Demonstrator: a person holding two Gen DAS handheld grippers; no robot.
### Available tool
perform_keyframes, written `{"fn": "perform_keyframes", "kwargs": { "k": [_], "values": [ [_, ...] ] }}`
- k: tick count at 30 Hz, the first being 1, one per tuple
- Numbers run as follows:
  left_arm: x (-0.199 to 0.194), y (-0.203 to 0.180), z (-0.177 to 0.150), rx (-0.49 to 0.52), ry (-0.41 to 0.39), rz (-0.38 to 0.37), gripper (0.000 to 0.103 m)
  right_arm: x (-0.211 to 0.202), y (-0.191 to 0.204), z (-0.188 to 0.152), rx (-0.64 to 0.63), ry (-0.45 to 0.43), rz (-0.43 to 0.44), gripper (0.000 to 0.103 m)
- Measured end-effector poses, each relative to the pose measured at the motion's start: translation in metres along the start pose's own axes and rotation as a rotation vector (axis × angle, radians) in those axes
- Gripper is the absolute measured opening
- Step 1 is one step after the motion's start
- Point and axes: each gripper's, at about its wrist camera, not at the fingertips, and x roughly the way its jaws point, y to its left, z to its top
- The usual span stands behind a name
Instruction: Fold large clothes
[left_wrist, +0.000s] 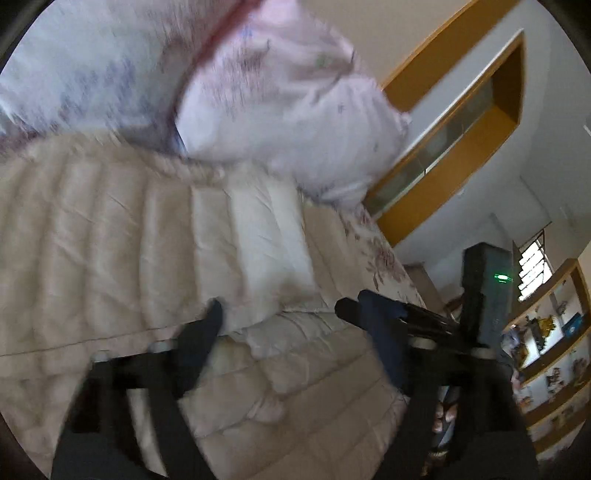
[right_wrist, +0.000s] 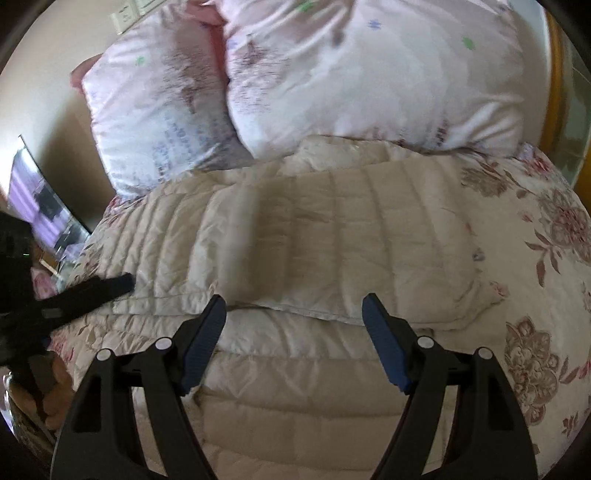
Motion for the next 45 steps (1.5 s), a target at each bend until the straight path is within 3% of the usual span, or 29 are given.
{"fn": "perform_keyframes", "kwargs": {
  "k": [3,6,11,12,14,15,16,20,23,30,35,36,37,39,45],
  "values": [
    [-0.043,0.018,-0.002,-0.018,-0.063,0.042,0.082,0.006,0.010,0.002,-0.025,0.014,0.053,0.076],
    [-0.086,0.043,-0.015,-0.042,-0.116,0.181,0.082,0.019,0.012,0.005,0.000,0.039,0.051,0.076],
    [-0.127,0.082,-0.046,-0.096,-0.148,0.354,0.081,0.045,-0.003,0.016,0.119,0.055,0.038,0.064],
    [-0.134,0.091,-0.053,-0.117,-0.153,0.378,0.081,0.052,-0.005,0.017,0.130,0.070,0.034,0.059],
    [-0.142,0.104,-0.063,-0.148,-0.154,0.412,0.081,0.063,-0.006,0.015,0.146,0.101,0.038,0.040],
    [-0.144,0.110,-0.067,-0.164,-0.147,0.428,0.081,0.066,-0.004,0.015,0.142,0.106,0.056,0.018],
    [-0.148,0.116,-0.072,-0.181,-0.137,0.445,0.081,0.066,-0.002,0.015,0.135,0.103,0.074,0.009],
    [-0.153,0.127,-0.081,-0.194,-0.113,0.453,0.081,0.041,-0.002,0.020,0.141,-0.028,0.061,0.005],
    [-0.152,0.130,-0.084,-0.198,-0.110,0.445,0.081,0.039,-0.010,0.021,0.161,-0.039,0.021,0.004],
    [-0.151,0.132,-0.093,-0.198,-0.094,0.423,0.081,0.063,-0.029,0.005,0.219,0.061,-0.058,0.004],
    [-0.154,0.126,-0.103,-0.171,-0.084,0.394,0.081,0.062,-0.028,0.005,0.194,0.072,-0.050,0.012],
    [-0.156,0.124,-0.105,-0.167,-0.085,0.387,0.081,0.055,-0.029,0.003,0.194,0.063,-0.033,0.020],
    [-0.159,0.122,-0.108,-0.162,-0.088,0.375,0.081,0.050,-0.030,0.003,0.192,0.057,-0.020,0.035],
    [-0.165,0.120,-0.113,-0.154,-0.094,0.359,0.081,0.025,-0.034,-0.005,0.174,0.018,0.009,0.050],
    [-0.179,0.116,-0.132,-0.148,-0.088,0.320,0.081,-0.039,-0.068,-0.038,0.161,0.012,0.065,0.074]
  ]
}}
